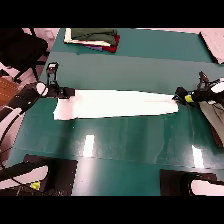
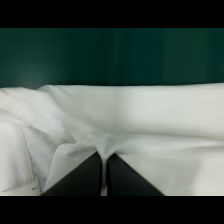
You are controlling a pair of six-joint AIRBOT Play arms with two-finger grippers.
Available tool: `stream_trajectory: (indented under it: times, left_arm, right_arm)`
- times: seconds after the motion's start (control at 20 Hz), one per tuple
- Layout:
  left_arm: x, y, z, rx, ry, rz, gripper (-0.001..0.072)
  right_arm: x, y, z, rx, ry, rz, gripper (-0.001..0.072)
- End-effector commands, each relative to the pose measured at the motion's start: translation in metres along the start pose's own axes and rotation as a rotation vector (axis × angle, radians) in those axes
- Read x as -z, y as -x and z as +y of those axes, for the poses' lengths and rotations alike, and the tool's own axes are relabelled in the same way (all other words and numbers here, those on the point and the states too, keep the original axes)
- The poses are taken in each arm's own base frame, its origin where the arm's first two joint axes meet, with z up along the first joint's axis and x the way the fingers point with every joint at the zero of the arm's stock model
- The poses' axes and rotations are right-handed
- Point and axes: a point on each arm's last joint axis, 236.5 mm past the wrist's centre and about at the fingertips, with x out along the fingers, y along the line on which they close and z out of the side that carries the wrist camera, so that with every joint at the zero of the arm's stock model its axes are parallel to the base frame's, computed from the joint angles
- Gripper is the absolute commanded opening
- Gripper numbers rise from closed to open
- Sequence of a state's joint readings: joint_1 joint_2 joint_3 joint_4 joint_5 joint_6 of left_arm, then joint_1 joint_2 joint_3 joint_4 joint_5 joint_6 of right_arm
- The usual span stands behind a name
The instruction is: Fold the shirts.
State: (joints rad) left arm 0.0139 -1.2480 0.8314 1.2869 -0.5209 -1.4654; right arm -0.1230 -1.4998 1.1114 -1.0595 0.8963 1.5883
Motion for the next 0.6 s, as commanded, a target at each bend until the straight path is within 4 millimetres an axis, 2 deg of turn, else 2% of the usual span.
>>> stream_trajectory:
  times: [0.0,0.05,0.1,0.2,0.25,0.35,0.4,0.5,0.55]
  left_arm:
    - [-0.038,-0.006,0.005,-0.014,0.017,-0.149,0.0182]
    - [-0.048,-0.002,0.002,-0.010,0.016,-0.168,0.0573]
    - [-0.055,0.003,-0.001,-0.002,0.010,-0.166,0.0690]
    - [-0.070,0.017,-0.008,0.007,-0.020,-0.160,0.0690]
    - [-0.083,0.028,-0.012,0.011,-0.030,-0.190,0.0689]
    - [-0.114,0.054,-0.019,0.023,-0.027,-0.286,0.0682]
    - [-0.122,0.063,-0.023,0.037,-0.005,-0.301,0.0681]
    - [-0.110,0.065,-0.041,0.095,0.013,-0.239,0.0606]
    - [-0.098,0.062,-0.049,0.114,-0.003,-0.192,0.0603]
  right_arm:
    - [0.001,0.001,-0.016,0.038,-0.016,0.020,0.0309]
    - [0.004,0.005,-0.020,0.040,-0.024,0.035,0.0403]
    - [0.005,0.012,-0.023,0.040,-0.013,0.042,0.0413]
    - [0.003,0.033,-0.025,0.030,0.024,0.024,0.0586]
    - [0.003,0.045,-0.028,0.025,0.034,0.003,0.0624]
    - [0.013,0.057,-0.038,0.019,0.035,-0.008,0.0626]
    - [0.023,0.059,-0.036,-0.024,0.043,-0.001,0.0626]
    - [0.042,0.054,-0.039,-0.062,0.041,0.019,0.0626]
    - [0.049,0.049,-0.043,-0.053,0.036,0.029,0.0626]
